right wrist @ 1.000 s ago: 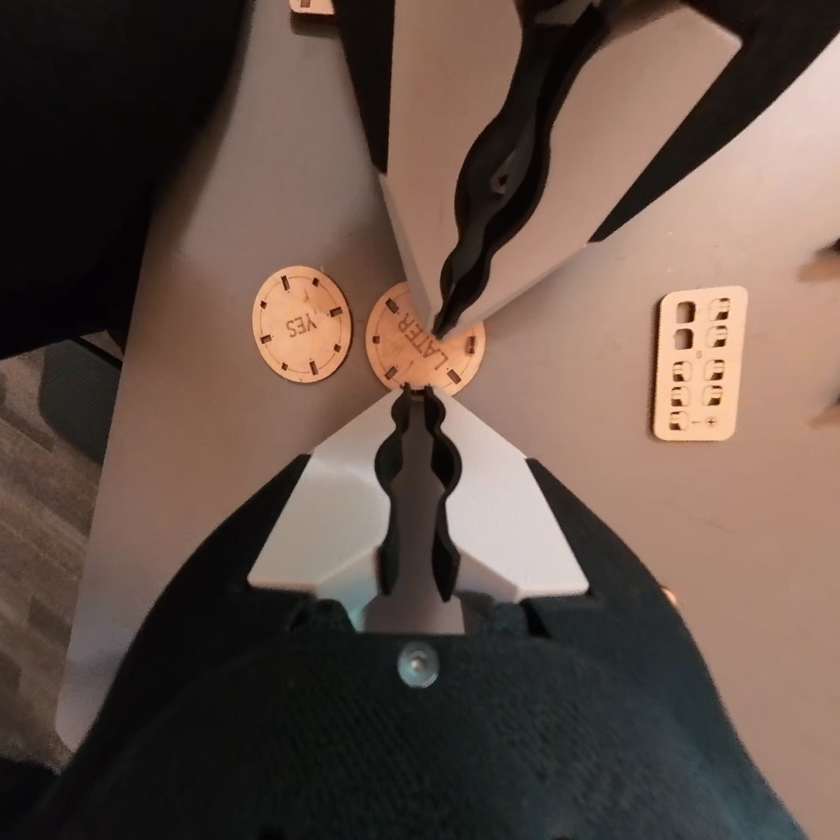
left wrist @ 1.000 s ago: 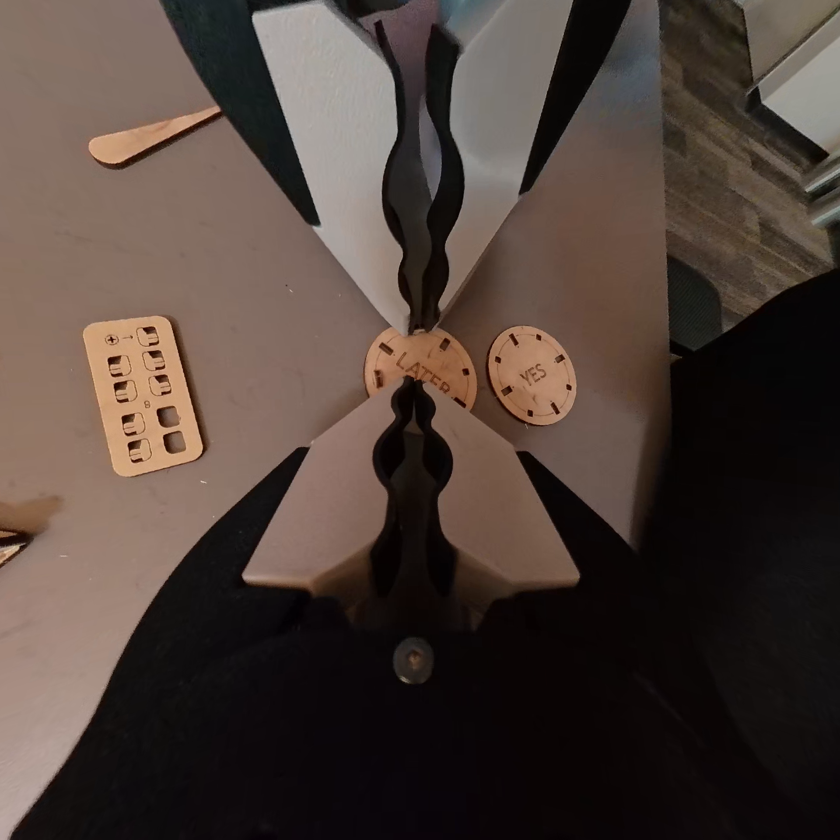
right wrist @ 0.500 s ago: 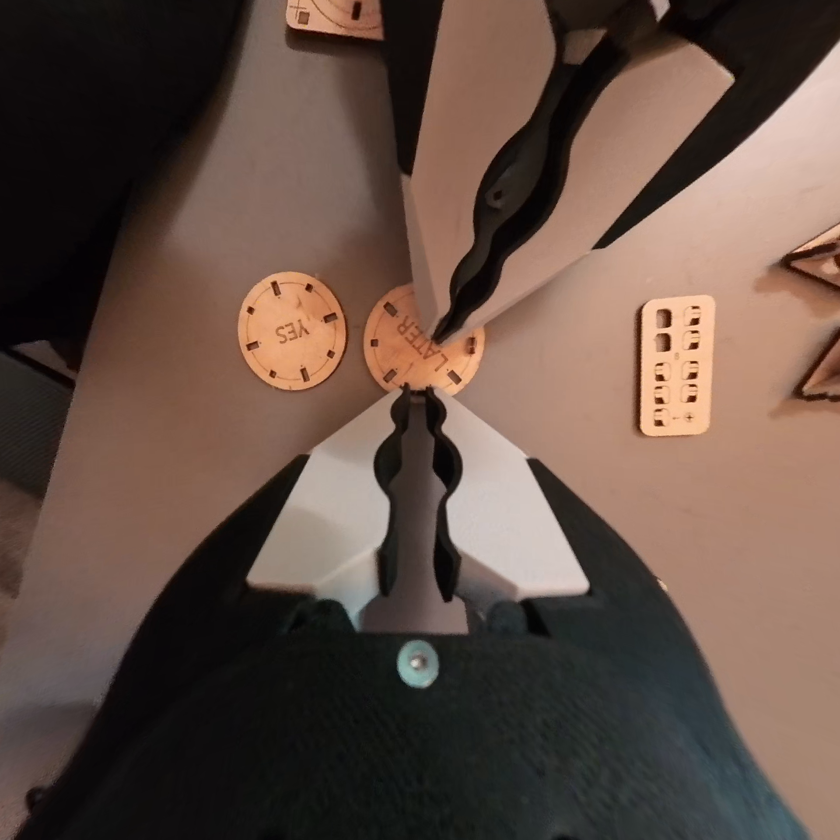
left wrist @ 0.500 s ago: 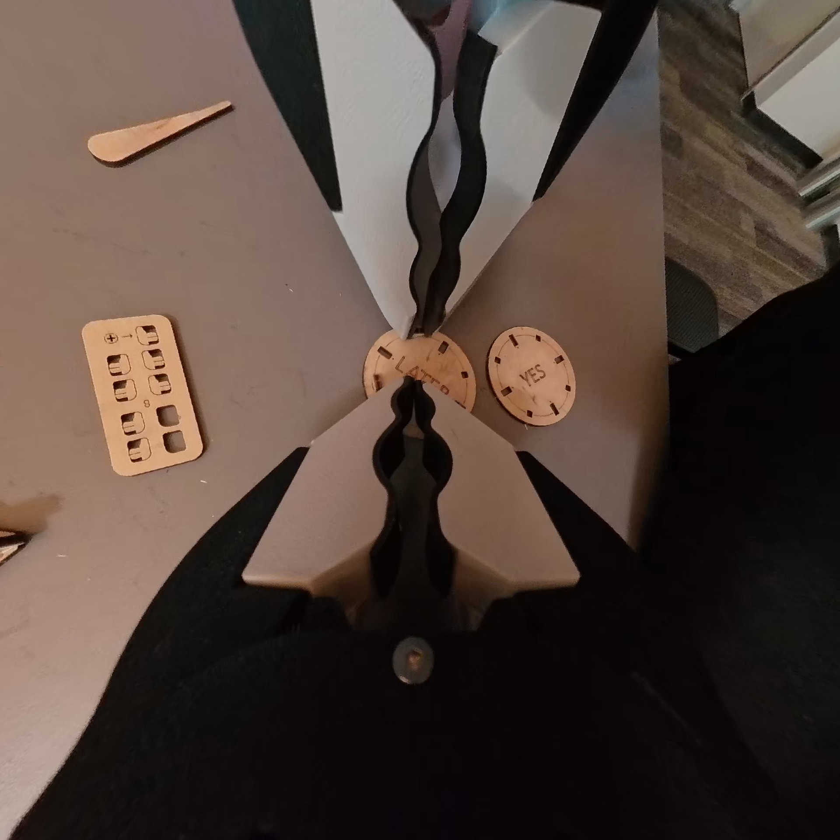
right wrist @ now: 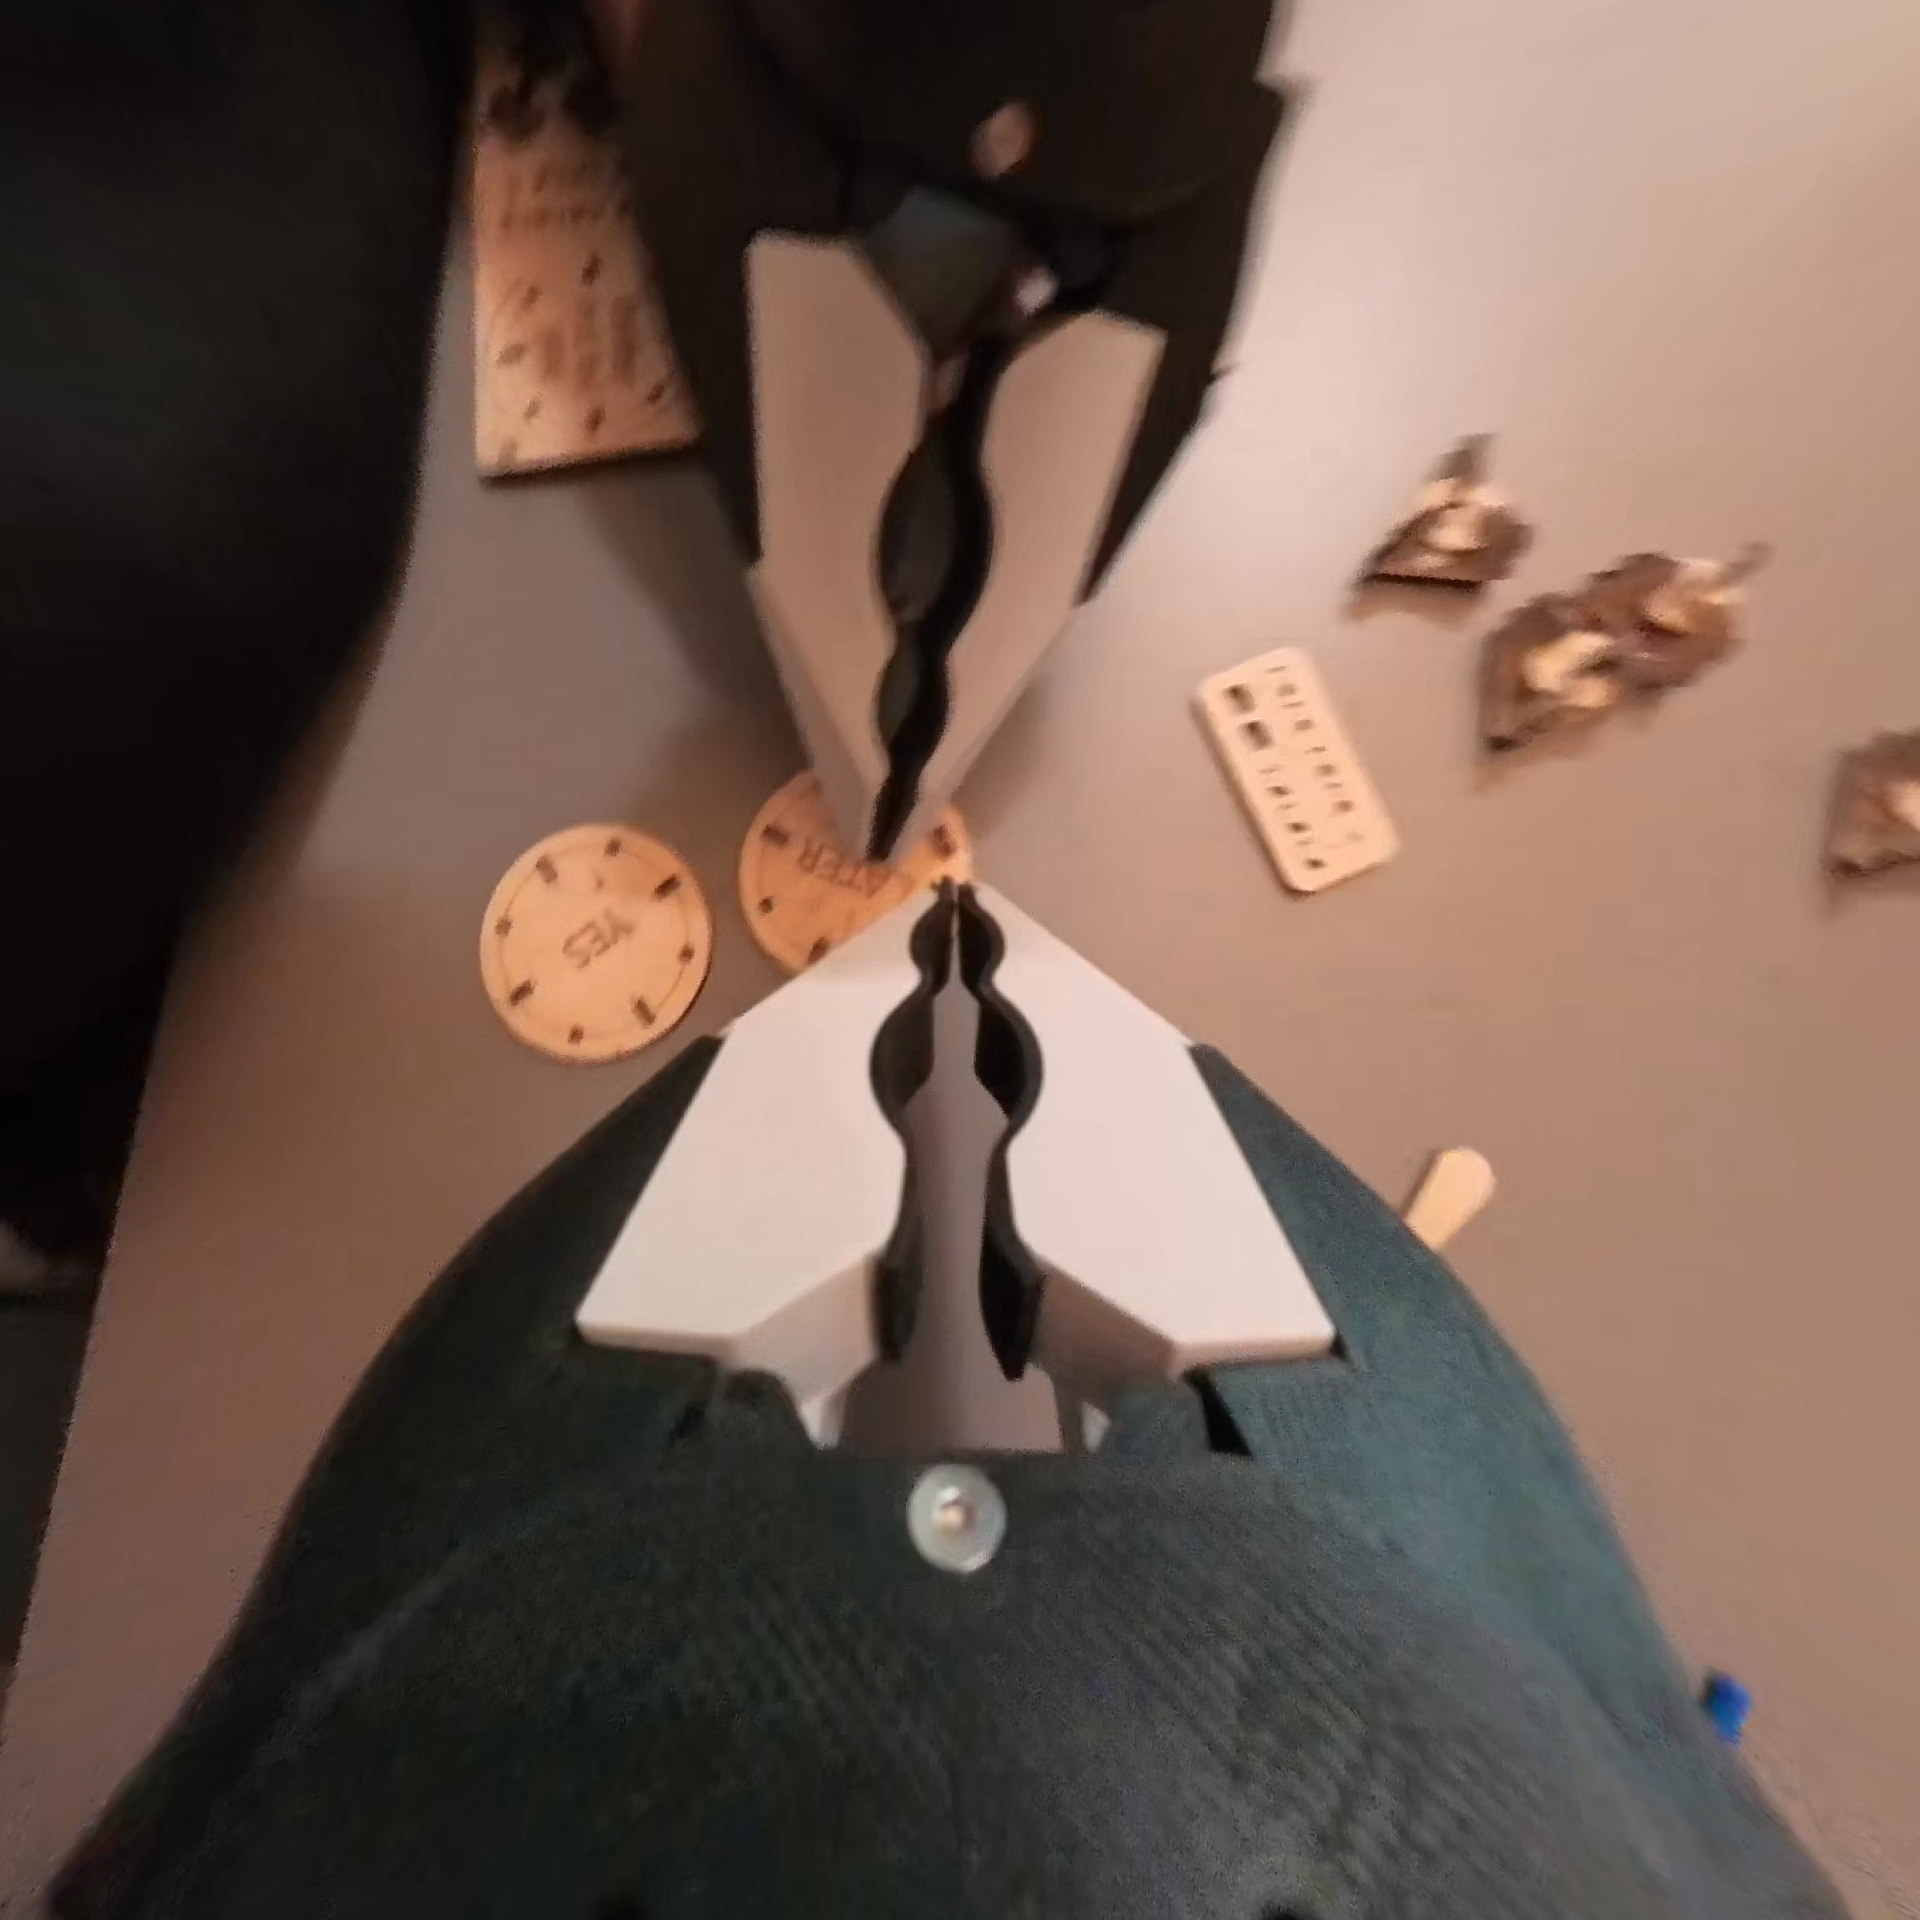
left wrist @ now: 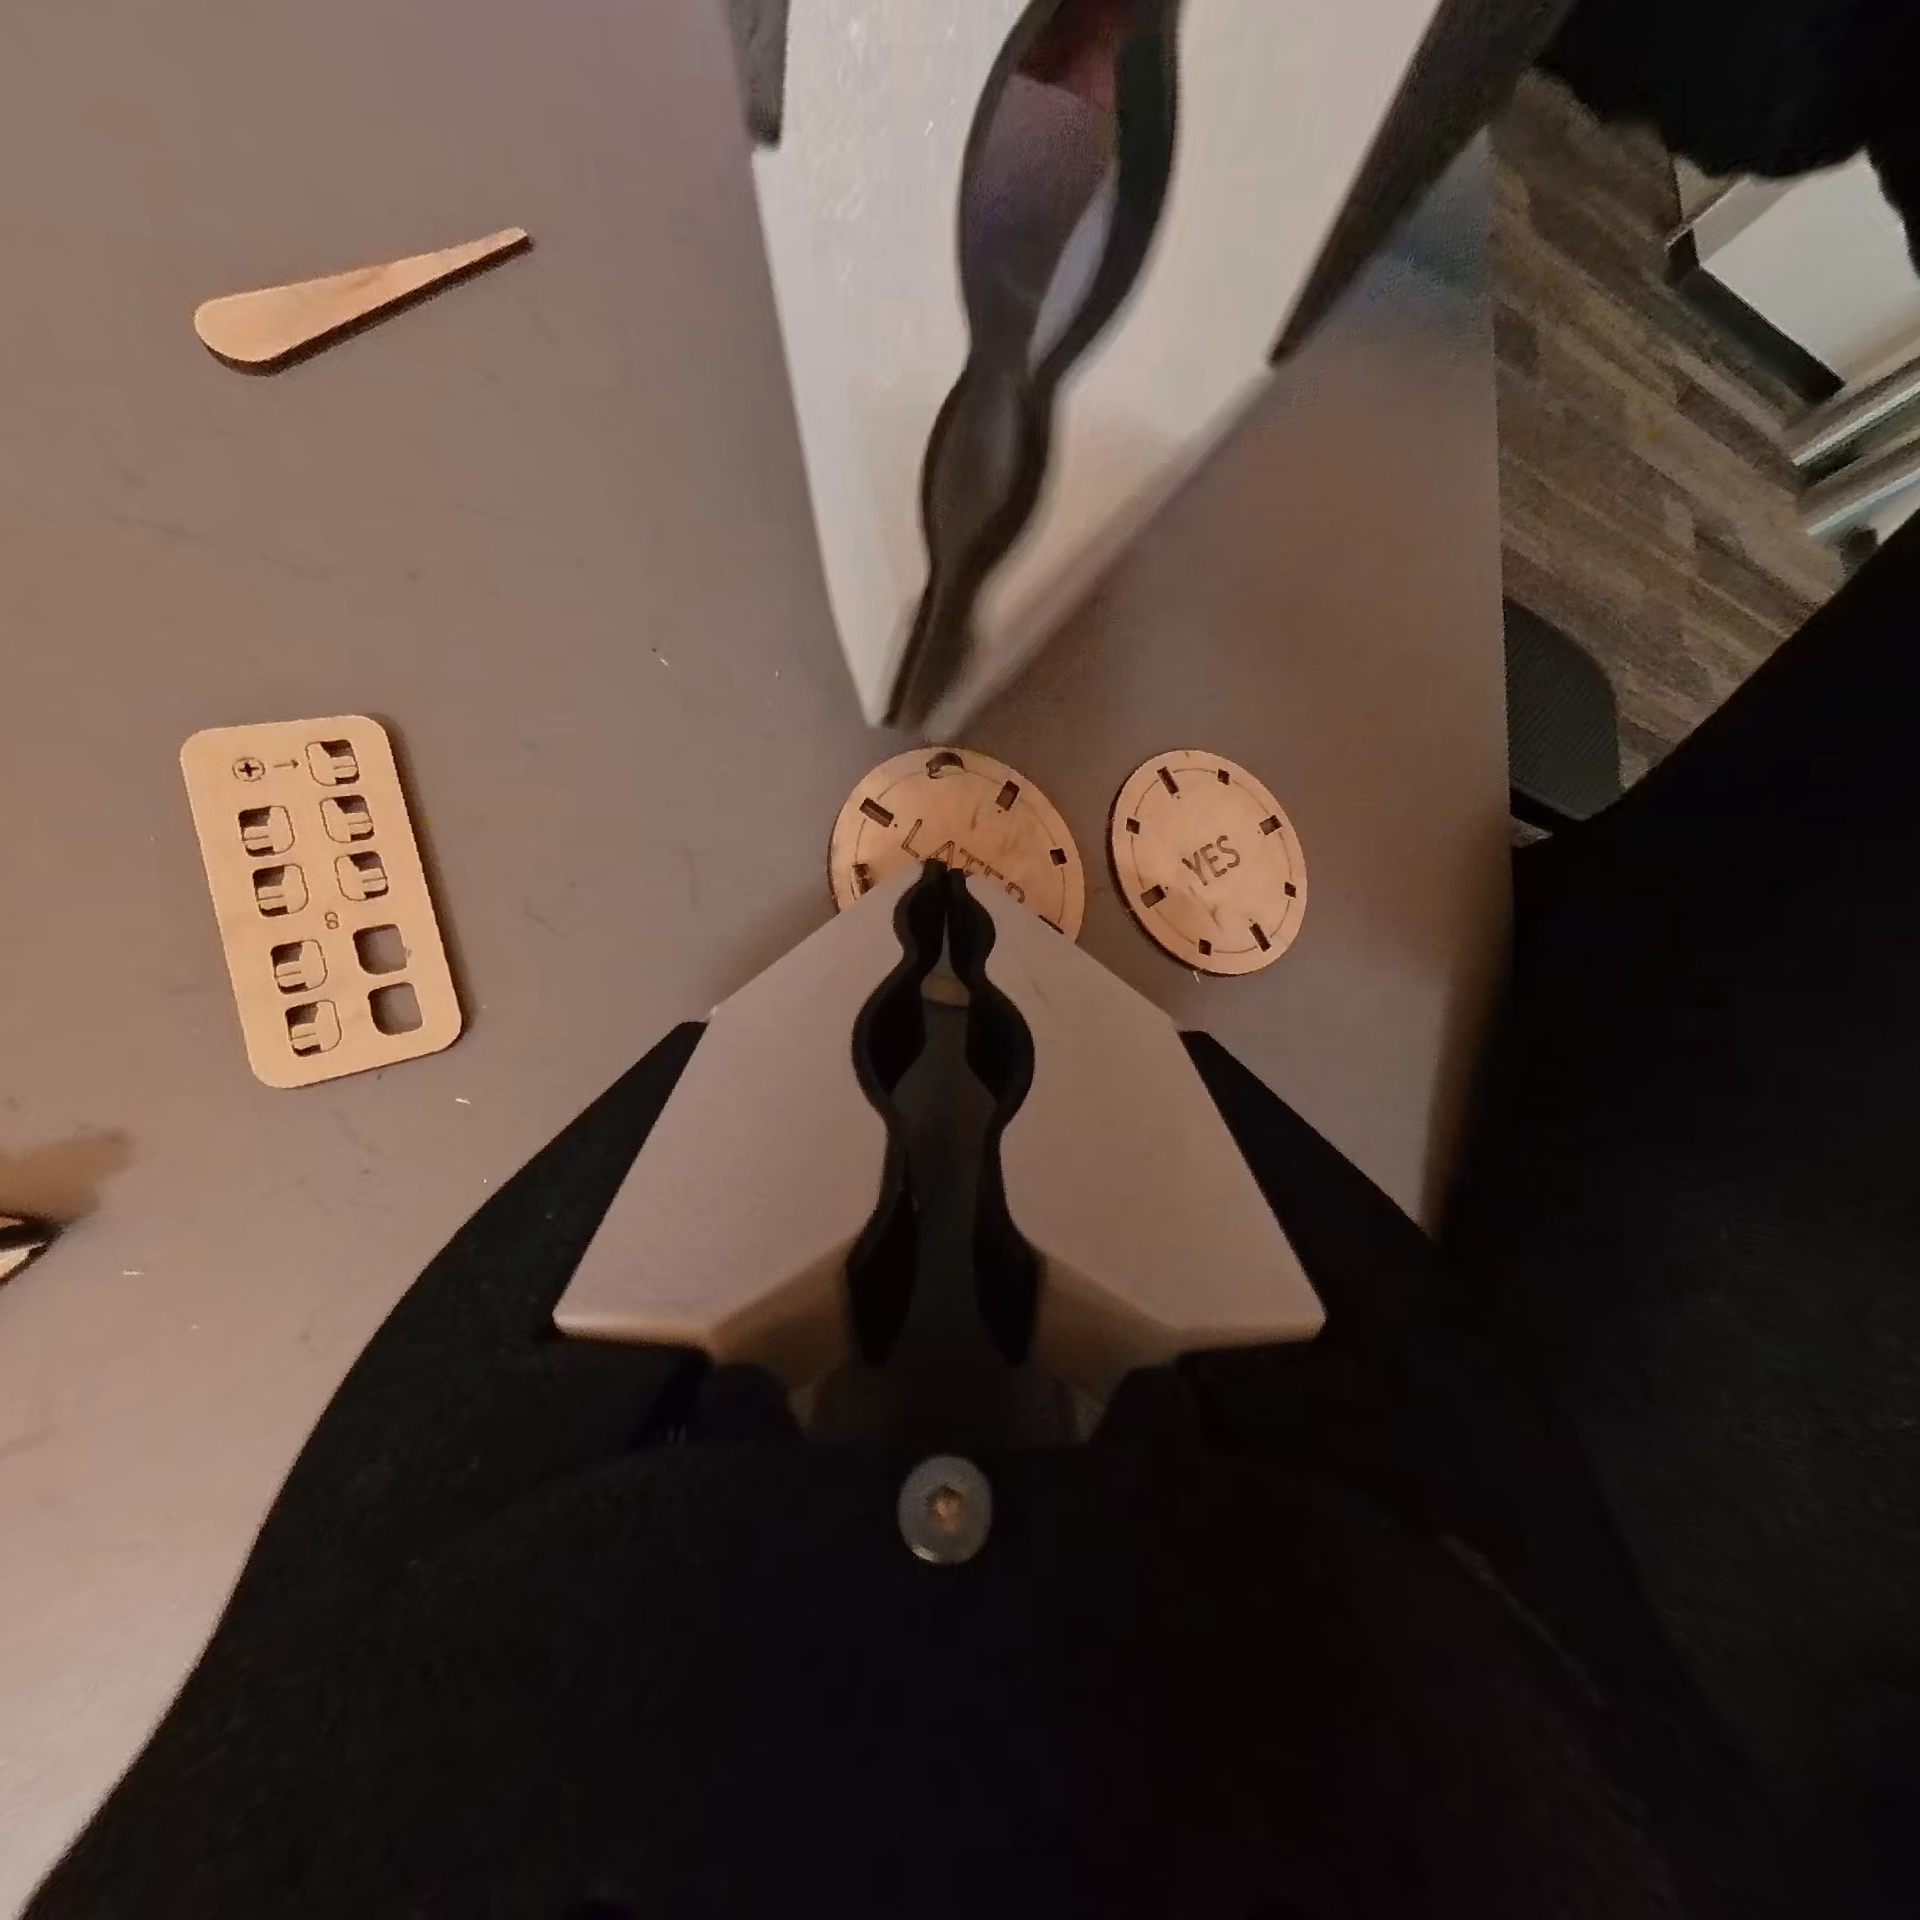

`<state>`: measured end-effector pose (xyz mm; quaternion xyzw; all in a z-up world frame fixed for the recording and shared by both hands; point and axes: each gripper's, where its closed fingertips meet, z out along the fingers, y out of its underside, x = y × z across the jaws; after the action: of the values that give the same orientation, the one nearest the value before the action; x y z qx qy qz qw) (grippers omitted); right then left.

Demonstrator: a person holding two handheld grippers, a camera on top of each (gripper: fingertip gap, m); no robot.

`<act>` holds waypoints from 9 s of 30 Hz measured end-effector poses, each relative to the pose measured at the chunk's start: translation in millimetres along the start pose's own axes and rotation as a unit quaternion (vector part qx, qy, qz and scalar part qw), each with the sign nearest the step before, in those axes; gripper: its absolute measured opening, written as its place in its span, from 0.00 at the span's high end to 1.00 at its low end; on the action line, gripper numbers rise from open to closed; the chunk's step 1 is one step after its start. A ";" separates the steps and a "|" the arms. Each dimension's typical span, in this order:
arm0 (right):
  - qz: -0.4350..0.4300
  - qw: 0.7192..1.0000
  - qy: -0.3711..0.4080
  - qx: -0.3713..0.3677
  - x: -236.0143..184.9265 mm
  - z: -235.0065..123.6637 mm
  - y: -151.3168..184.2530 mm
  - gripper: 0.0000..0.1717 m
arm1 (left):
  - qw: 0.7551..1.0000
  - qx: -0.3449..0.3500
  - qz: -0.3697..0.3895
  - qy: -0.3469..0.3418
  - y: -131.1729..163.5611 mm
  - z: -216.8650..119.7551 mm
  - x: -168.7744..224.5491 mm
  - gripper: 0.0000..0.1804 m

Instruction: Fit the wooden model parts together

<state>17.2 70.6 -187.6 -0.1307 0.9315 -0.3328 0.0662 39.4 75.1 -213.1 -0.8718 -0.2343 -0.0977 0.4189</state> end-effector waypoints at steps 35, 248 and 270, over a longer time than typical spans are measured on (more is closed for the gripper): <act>0.212 0.932 0.279 0.098 -6.4 2.4 12.4 1.00 | 1.000 -0.001 0.001 -0.007 0.3 0.2 -0.1 1.00; 0.047 0.904 0.415 0.093 0.4 -60.8 -98.8 0.98 | 0.761 0.336 -0.272 0.485 -81.1 -118.1 35.2 0.98; -0.007 0.906 0.422 0.030 13.9 -43.8 -83.6 0.98 | 0.774 0.321 -0.309 0.450 -72.7 -101.2 13.1 0.98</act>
<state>11.4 30.8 -101.1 0.0177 0.8614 -0.3848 -0.3311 17.8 40.0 -94.8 -0.4239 -0.2938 -0.5221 0.6793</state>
